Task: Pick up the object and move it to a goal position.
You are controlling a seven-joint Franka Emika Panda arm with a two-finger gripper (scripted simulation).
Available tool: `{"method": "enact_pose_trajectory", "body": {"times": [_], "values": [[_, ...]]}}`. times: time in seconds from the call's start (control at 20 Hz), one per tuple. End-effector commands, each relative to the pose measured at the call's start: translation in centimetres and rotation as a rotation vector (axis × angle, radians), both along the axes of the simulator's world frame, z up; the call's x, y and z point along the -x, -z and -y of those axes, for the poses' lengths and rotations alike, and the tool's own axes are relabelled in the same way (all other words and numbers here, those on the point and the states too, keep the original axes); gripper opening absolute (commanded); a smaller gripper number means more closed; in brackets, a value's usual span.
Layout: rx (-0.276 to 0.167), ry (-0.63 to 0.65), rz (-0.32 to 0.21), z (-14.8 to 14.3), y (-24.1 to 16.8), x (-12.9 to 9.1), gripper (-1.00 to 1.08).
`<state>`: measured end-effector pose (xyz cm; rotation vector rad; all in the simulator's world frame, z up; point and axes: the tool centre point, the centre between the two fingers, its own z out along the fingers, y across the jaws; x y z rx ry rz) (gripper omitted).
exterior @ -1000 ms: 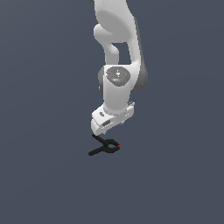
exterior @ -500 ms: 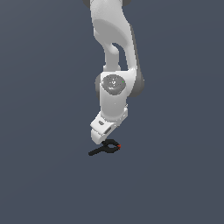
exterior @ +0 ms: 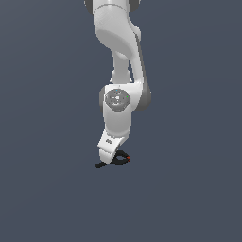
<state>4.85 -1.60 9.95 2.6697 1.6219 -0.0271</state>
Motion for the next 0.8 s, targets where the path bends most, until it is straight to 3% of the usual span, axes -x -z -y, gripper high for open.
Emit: {"method": "enact_pose_trajectory", "body": {"times": [0.0, 0.75], "values": [[-0.004, -0.064, -0.001, 0.3, 0.5, -0.3, 1.0], [-0.022, -0.349, 0.0, 1.7, 2.7, -1.5, 1.0]]}}
